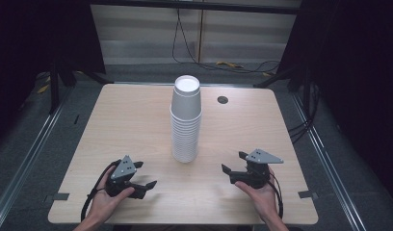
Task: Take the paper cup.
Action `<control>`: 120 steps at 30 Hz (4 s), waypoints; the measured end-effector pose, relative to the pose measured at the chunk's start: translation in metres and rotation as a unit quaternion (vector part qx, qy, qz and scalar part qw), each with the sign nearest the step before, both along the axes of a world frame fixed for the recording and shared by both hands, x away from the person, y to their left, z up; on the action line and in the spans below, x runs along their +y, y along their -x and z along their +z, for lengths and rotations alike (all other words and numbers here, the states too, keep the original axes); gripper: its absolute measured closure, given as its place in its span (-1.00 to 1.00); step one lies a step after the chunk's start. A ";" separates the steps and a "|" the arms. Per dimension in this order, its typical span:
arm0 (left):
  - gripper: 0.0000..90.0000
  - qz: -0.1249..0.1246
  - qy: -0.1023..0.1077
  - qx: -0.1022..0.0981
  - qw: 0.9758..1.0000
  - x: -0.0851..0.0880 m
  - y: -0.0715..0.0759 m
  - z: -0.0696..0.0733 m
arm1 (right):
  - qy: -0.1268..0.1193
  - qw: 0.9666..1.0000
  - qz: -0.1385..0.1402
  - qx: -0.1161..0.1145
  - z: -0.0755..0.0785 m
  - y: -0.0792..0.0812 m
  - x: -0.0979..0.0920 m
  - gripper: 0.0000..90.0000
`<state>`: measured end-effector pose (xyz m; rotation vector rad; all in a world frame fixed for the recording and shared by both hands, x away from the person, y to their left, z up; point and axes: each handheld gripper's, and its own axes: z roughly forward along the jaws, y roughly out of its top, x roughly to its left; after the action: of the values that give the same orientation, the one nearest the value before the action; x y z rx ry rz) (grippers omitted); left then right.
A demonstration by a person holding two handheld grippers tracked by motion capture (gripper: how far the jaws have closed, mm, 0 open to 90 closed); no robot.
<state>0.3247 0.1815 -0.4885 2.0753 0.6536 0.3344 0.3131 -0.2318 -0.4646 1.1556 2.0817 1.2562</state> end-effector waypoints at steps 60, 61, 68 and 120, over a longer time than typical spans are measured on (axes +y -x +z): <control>-0.65 -0.042 0.020 0.018 0.999 -0.007 0.000 -0.002 | -0.070 0.986 0.129 -0.074 0.120 -0.032 0.044 -0.69; -0.65 -0.042 0.020 0.018 0.999 -0.007 0.000 -0.002 | -0.071 0.986 0.128 -0.077 0.123 -0.033 0.043 -0.69; -0.65 -0.040 0.010 0.018 0.999 -0.009 -0.001 -0.004 | -0.067 0.983 0.141 -0.093 0.150 -0.043 0.047 -0.69; -0.65 -0.052 0.001 0.009 0.999 -0.010 0.001 -0.004 | -0.032 0.977 0.205 -0.057 0.192 -0.113 0.115 -0.69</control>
<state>0.3233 0.1714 -0.4922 2.1029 0.5542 0.2561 0.4265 -0.1171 -0.2729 0.6744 2.2785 1.5407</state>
